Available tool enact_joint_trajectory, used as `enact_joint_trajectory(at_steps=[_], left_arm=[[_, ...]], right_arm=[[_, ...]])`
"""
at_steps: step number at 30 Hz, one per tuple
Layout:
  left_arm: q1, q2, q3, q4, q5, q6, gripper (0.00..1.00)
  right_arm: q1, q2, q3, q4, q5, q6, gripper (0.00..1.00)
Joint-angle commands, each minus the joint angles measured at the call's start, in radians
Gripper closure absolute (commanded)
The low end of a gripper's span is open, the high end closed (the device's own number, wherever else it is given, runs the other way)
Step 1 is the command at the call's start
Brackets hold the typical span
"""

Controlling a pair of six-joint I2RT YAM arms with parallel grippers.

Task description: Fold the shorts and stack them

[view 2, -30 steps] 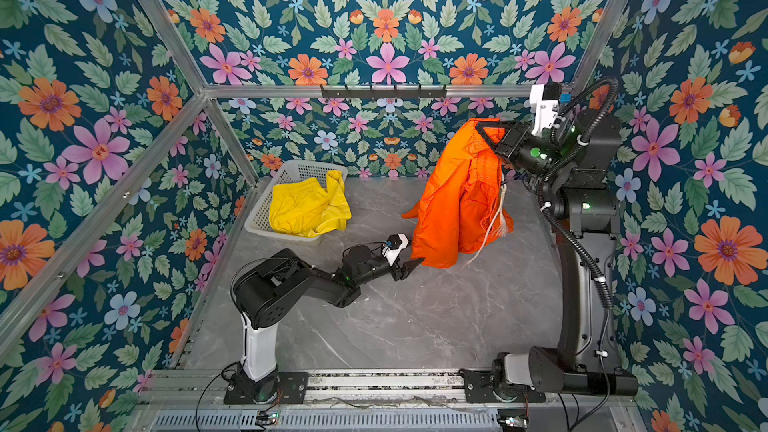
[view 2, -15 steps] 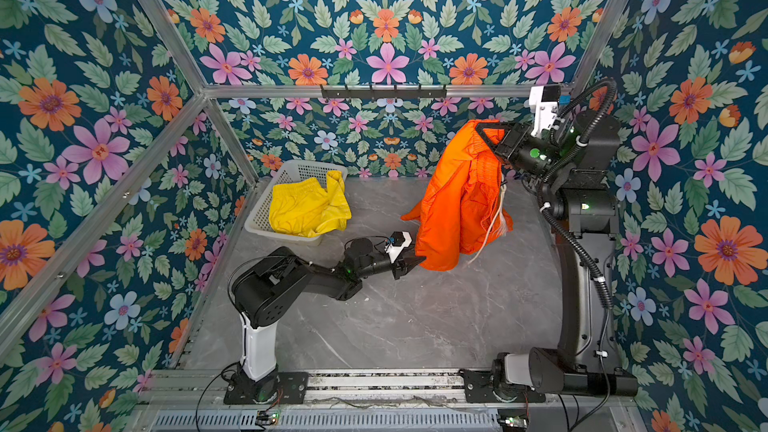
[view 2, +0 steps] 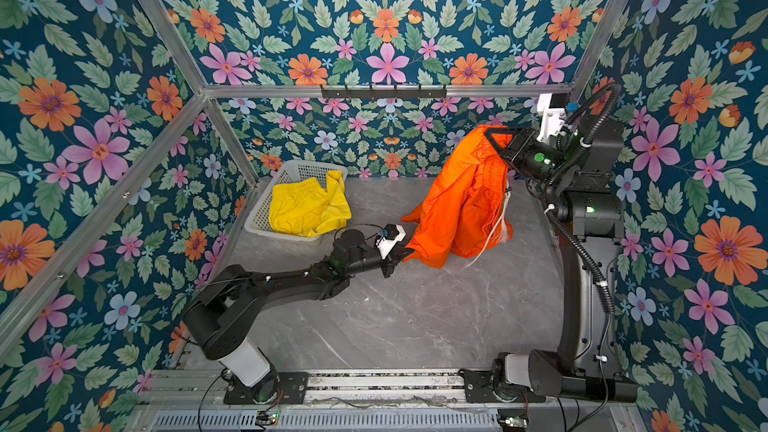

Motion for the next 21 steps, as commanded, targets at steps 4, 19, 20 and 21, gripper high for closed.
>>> enact_joint_trajectory(at_steps=[4, 19, 20, 21], left_arm=[[0.005, -0.272, 0.089, -0.706, -0.44, 0.075, 1.0], [0.075, -0.618, 0.648, -1.331, -1.074, 0.287, 1.0], [0.075, -0.626, 0.675, -1.346, -1.078, 0.308, 1.0], [0.075, -0.631, 0.692, -1.352, -1.081, 0.322, 1.0]], right_arm=[[-0.058, -0.057, -0.061, -0.082, 0.012, -0.052, 0.99], [-0.081, -0.146, -0.037, -0.323, -0.17, -0.101, 1.0], [-0.081, -0.153, -0.014, -0.355, -0.185, -0.103, 1.0], [-0.081, -0.158, 0.002, -0.379, -0.201, -0.102, 1.0]])
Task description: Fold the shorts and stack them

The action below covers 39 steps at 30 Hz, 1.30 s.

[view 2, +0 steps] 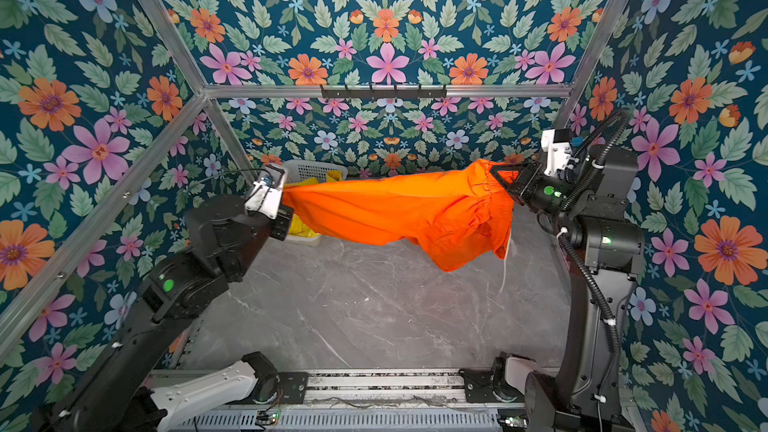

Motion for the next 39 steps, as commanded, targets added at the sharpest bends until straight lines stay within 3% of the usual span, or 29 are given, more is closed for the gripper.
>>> enact_joint_trajectory(at_steps=[1, 5, 12, 15, 18, 20, 24, 30, 32, 34, 39], left_arm=[[0.004, -0.015, 0.058, -0.114, -0.117, 0.096, 1.0], [0.005, -0.021, 0.08, -0.107, -0.133, 0.146, 1.0], [0.006, 0.05, 0.071, -0.002, -0.143, 0.189, 1.0], [0.032, 0.129, 0.076, 0.059, -0.084, 0.203, 1.0], [0.123, 0.228, 0.11, 0.111, 0.054, 0.211, 1.0], [0.199, 0.312, 0.161, 0.144, 0.155, 0.216, 1.0], [0.305, 0.491, 0.313, 0.226, 0.254, 0.241, 1.0], [0.345, 0.653, 0.577, 0.262, 0.342, 0.263, 1.0], [0.344, 0.615, 0.534, 0.296, 0.366, 0.283, 1.0], [0.345, 0.523, 0.392, 0.358, 0.378, 0.298, 1.0], [0.344, 0.254, -0.048, 0.434, 0.505, 0.321, 1.0]], right_arm=[[0.0, -0.023, 0.052, -0.079, -0.084, -0.002, 1.0], [0.0, -0.059, 0.065, -0.101, -0.158, 0.041, 1.0], [0.0, -0.034, -0.068, -0.063, -0.128, 0.021, 1.0], [0.002, 0.02, -0.14, 0.038, -0.088, 0.037, 1.0], [0.014, 0.11, -0.133, 0.13, -0.064, 0.044, 1.0], [0.031, 0.192, -0.079, 0.175, -0.048, 0.039, 1.0], [0.078, 0.376, 0.123, 0.197, -0.013, 0.001, 1.0], [0.122, 0.624, 0.538, 0.137, -0.017, -0.007, 1.0], [0.122, 0.626, 0.6, 0.094, -0.01, -0.033, 1.0], [0.121, 0.575, 0.555, 0.06, 0.012, -0.079, 1.0], [0.081, 0.328, 0.065, 0.18, -0.018, -0.08, 1.0]])
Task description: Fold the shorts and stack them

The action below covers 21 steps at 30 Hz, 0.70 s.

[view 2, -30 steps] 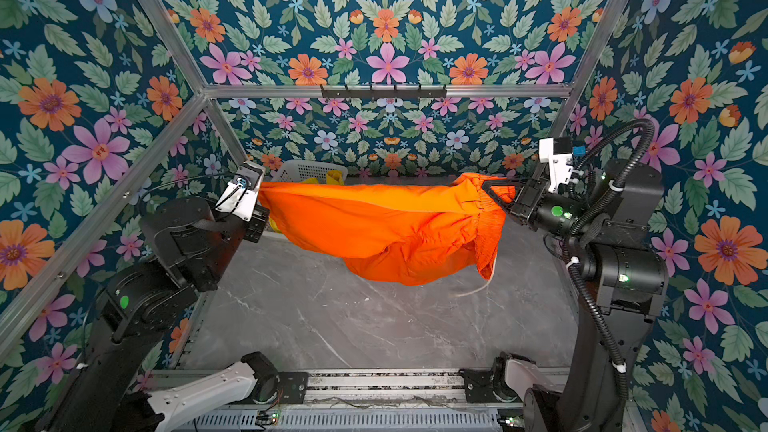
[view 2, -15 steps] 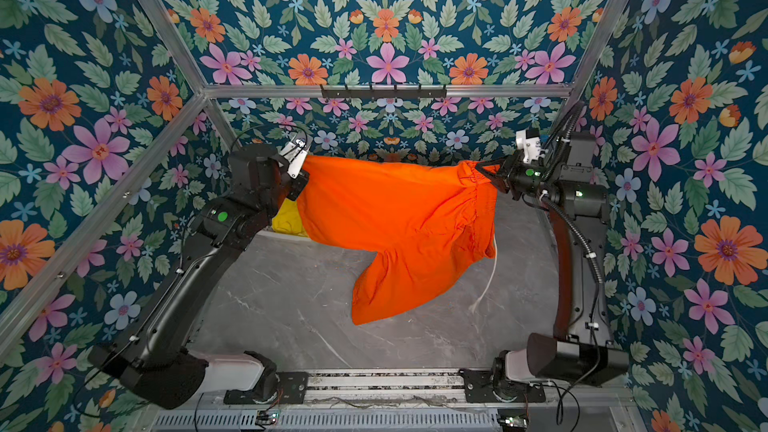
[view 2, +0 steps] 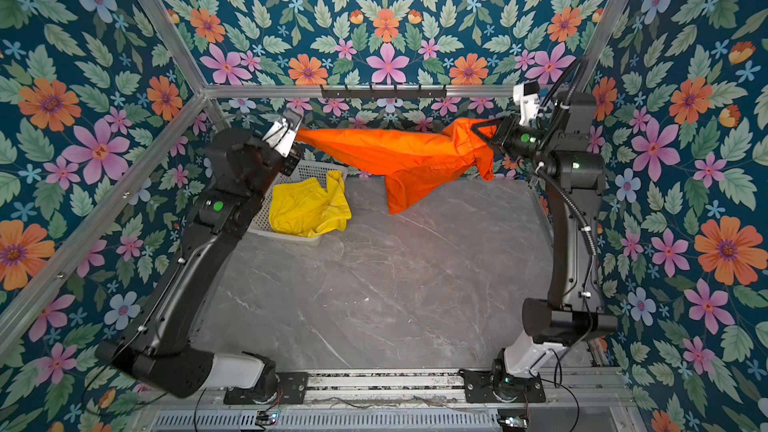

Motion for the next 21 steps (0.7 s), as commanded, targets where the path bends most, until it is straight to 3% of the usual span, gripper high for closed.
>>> enact_joint_trajectory(at_steps=[1, 6, 10, 12, 21], left_arm=[[-0.002, -0.112, -0.218, 0.054, 0.122, 0.008, 1.0], [-0.035, -0.236, -0.594, 0.065, 0.259, -0.069, 1.0], [-0.135, -0.211, -0.774, 0.046, 0.211, -0.037, 1.0], [-0.174, -0.183, -0.814, 0.015, 0.184, -0.015, 1.0], [-0.253, -0.123, -0.852, -0.206, 0.26, 0.041, 0.99]], right_arm=[[-0.04, -0.108, -0.271, 0.056, -0.012, -0.018, 1.0], [-0.118, -0.224, -0.703, 0.043, -0.047, -0.067, 1.0], [-0.126, -0.255, -0.926, -0.029, 0.013, -0.147, 1.0], [-0.126, -0.257, -0.998, -0.064, 0.045, -0.168, 1.0], [-0.126, -0.298, -1.2, -0.28, 0.264, -0.207, 0.99]])
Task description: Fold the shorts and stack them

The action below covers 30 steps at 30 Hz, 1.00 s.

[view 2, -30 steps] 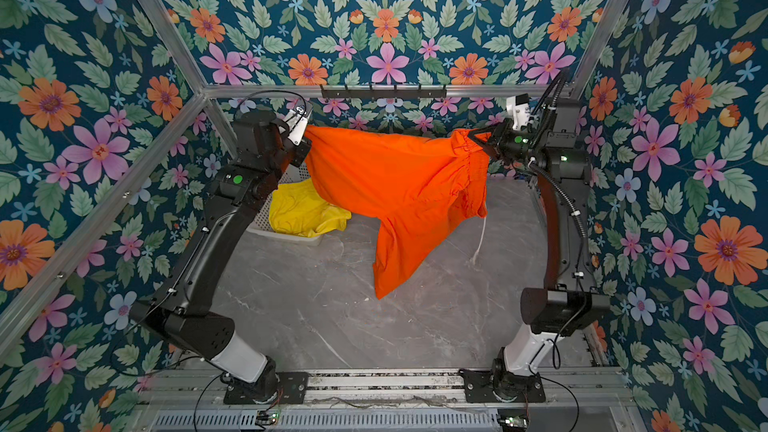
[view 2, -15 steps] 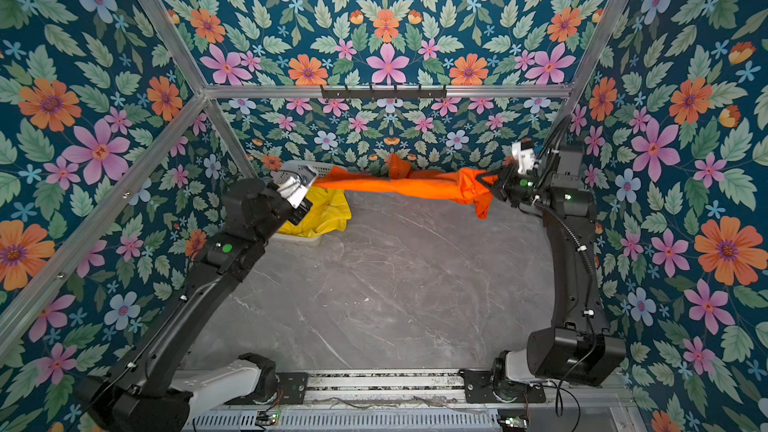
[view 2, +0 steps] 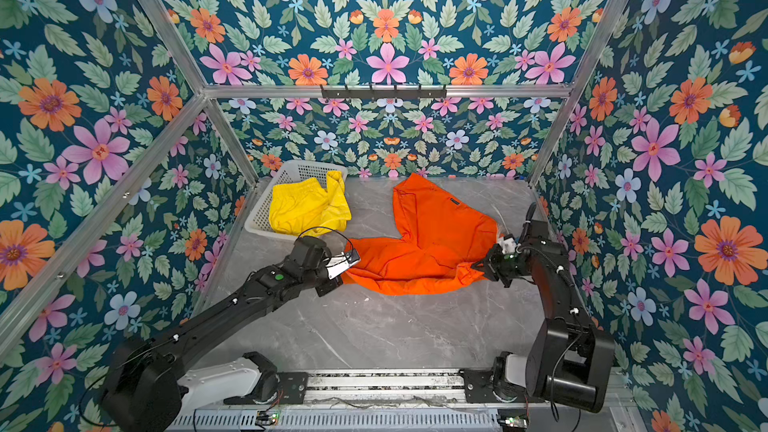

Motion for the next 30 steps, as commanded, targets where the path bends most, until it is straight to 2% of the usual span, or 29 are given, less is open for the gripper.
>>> enact_joint_trajectory(at_steps=[1, 2, 3, 5, 6, 8, 10, 13, 15, 16, 19, 22, 27, 30], left_arm=[[-0.018, 0.023, 0.0, -0.137, 0.047, 0.048, 0.95], [-0.026, 0.035, 0.006, -0.172, 0.066, 0.052, 0.91], [-0.035, 0.047, 0.015, -0.198, 0.08, 0.051, 0.82], [-0.052, 0.063, 0.045, -0.26, 0.126, 0.036, 0.56], [-0.056, 0.064, 0.063, -0.281, 0.143, 0.019, 0.47], [-0.056, 0.049, 0.103, -0.315, 0.163, -0.028, 0.36], [-0.052, 0.023, 0.142, -0.337, 0.175, -0.064, 0.31], [-0.047, -0.011, 0.187, -0.275, 0.139, -0.138, 0.29], [-0.037, -0.004, 0.217, -0.214, 0.182, -0.181, 0.28], [-0.036, 0.01, 0.229, -0.164, 0.197, -0.216, 0.29], [-0.033, 0.083, 0.256, -0.042, 0.257, -0.343, 0.33], [-0.033, 0.174, 0.227, 0.086, 0.29, -0.49, 0.37], [-0.026, 0.298, 0.13, 0.251, 0.267, -0.743, 0.38], [-0.023, 0.344, 0.104, 0.258, 0.231, -0.813, 0.38]], right_arm=[[0.003, -0.019, -0.038, -0.134, 0.117, -0.037, 0.96], [0.004, -0.025, -0.047, -0.16, 0.137, -0.042, 0.9], [0.009, -0.031, -0.048, -0.187, 0.159, -0.046, 0.79], [0.01, -0.057, -0.027, -0.256, 0.213, -0.058, 0.58], [0.01, -0.074, -0.006, -0.281, 0.242, -0.062, 0.51], [0.01, -0.114, 0.072, -0.356, 0.34, -0.069, 0.41], [0.01, -0.119, 0.178, -0.431, 0.441, -0.089, 0.39], [0.01, -0.096, 0.31, -0.44, 0.479, -0.116, 0.39], [0.018, -0.073, 0.328, -0.365, 0.401, -0.1, 0.39], [0.041, -0.057, 0.322, -0.321, 0.356, -0.08, 0.39], [0.193, -0.011, 0.272, -0.197, 0.331, -0.016, 0.39], [0.243, 0.029, 0.124, -0.013, 0.203, 0.079, 0.42], [0.248, 0.077, -0.041, 0.116, 0.278, 0.129, 0.42], [0.232, 0.126, -0.073, 0.117, 0.322, 0.125, 0.42]])
